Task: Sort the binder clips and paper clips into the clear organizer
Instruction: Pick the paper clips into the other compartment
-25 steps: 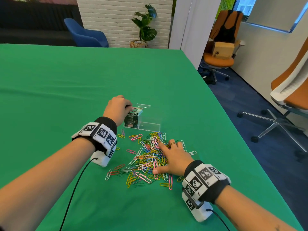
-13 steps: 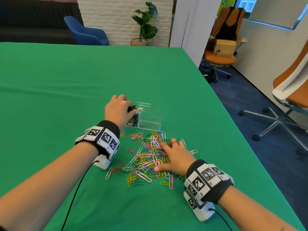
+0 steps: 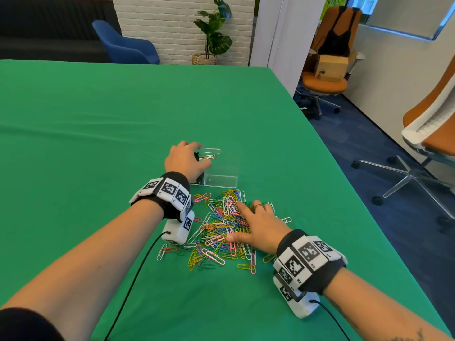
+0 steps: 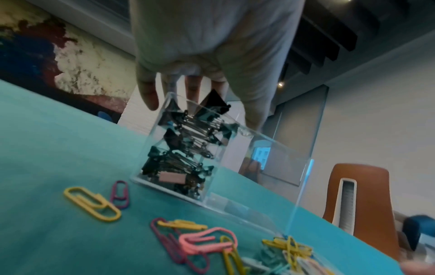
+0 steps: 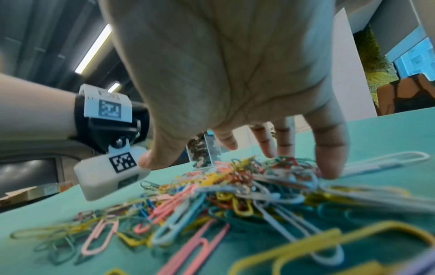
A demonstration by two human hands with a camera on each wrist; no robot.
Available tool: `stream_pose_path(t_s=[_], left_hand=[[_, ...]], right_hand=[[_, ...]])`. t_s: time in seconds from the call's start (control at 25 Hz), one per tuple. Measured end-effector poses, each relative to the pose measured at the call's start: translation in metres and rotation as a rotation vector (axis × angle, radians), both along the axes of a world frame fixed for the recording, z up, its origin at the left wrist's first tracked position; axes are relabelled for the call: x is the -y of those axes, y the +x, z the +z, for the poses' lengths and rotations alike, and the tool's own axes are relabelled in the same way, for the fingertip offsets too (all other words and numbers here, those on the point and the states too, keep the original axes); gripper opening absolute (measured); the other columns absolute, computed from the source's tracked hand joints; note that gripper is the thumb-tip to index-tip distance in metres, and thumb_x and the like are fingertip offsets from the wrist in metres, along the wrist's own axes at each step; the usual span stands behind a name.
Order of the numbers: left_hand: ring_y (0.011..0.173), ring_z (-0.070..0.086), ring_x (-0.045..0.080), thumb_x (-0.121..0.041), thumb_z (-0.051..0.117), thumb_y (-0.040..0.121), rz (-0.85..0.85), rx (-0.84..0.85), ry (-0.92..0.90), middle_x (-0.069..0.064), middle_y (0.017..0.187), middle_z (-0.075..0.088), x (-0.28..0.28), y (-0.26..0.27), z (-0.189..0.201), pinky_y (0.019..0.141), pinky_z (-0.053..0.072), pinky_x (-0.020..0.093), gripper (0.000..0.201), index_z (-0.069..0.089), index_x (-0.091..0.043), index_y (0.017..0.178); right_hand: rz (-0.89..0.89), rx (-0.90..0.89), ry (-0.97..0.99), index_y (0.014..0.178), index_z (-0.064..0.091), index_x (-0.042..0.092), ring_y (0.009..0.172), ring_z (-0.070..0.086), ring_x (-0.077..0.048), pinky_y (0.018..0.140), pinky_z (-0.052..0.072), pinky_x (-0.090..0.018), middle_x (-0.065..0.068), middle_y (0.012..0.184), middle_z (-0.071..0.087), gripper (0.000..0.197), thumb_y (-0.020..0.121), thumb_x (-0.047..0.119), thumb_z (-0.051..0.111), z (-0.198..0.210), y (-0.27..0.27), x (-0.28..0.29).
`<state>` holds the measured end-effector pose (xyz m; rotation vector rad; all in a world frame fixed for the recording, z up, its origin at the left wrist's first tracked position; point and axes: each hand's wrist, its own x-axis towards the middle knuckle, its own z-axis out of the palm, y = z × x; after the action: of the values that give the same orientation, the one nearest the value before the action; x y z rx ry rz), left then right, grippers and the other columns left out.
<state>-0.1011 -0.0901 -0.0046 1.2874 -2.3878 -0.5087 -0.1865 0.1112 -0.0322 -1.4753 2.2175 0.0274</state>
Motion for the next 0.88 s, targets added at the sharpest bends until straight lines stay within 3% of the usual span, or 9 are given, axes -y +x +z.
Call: stream_pose_path(t_s=[0.16,0.24,0.36,0.44,0.68,0.88], left_hand=[[0.133,0.033,0.031,-0.061,0.068,0.066,-0.126,0.016,0.089,0.013,0.141,0.038,0.004,0.012,-0.003,0.108,0.034,0.052,0.093,0.03,-0.024,0.141],[0.134,0.032,0.033,-0.054,0.076,0.06,-0.186,0.134,0.09,0.016,0.144,0.033,0.012,0.021,0.003,0.109,0.033,0.051,0.104,0.023,-0.024,0.144],[0.119,0.048,0.032,-0.032,0.08,0.065,-0.254,0.224,0.077,0.016,0.13,0.049,0.019,0.025,0.01,0.1,0.041,0.04,0.083,0.04,-0.017,0.135],[0.109,0.054,0.031,-0.028,0.081,0.065,-0.268,0.212,0.072,0.014,0.118,0.056,0.018,0.025,0.012,0.092,0.043,0.035,0.067,0.05,-0.016,0.124],[0.108,0.054,0.03,-0.023,0.08,0.067,-0.28,0.237,0.067,0.013,0.118,0.058,0.014,0.022,0.015,0.088,0.042,0.034,0.061,0.052,-0.016,0.121],[0.109,0.053,0.03,-0.02,0.079,0.068,-0.287,0.226,0.077,0.013,0.12,0.057,0.015,0.02,0.012,0.092,0.042,0.035,0.06,0.053,-0.016,0.121]], right_hand=[[0.081,-0.101,0.031,0.148,-0.001,0.037,0.146,0.0,-0.03,0.109,0.026,-0.056,-0.009,0.159,-0.001,0.101,0.07,0.074,0.052,0.011,-0.004,-0.009],[0.185,-0.196,0.082,0.147,-0.003,0.038,0.146,-0.004,-0.028,0.108,0.025,-0.057,-0.005,0.159,-0.006,0.104,0.068,0.073,0.055,0.008,-0.007,-0.01],[0.269,-0.187,0.082,0.148,0.002,0.035,0.143,0.01,-0.029,0.106,0.034,-0.052,-0.008,0.157,0.006,0.098,0.073,0.067,0.056,0.002,-0.01,-0.006],[0.282,-0.144,0.008,0.147,0.013,0.031,0.137,0.022,-0.029,0.102,0.04,-0.047,-0.01,0.15,0.02,0.086,0.078,0.061,0.055,0.001,-0.014,-0.004],[0.237,-0.073,-0.075,0.134,0.032,0.014,0.109,0.054,-0.03,0.089,0.048,-0.04,-0.012,0.131,0.041,0.048,0.094,0.038,0.045,-0.004,-0.02,-0.002],[0.164,-0.004,-0.145,0.12,0.042,0.008,0.105,0.055,-0.029,0.089,0.043,-0.035,-0.016,0.116,0.056,0.028,0.096,0.02,0.045,0.002,-0.036,0.0]])
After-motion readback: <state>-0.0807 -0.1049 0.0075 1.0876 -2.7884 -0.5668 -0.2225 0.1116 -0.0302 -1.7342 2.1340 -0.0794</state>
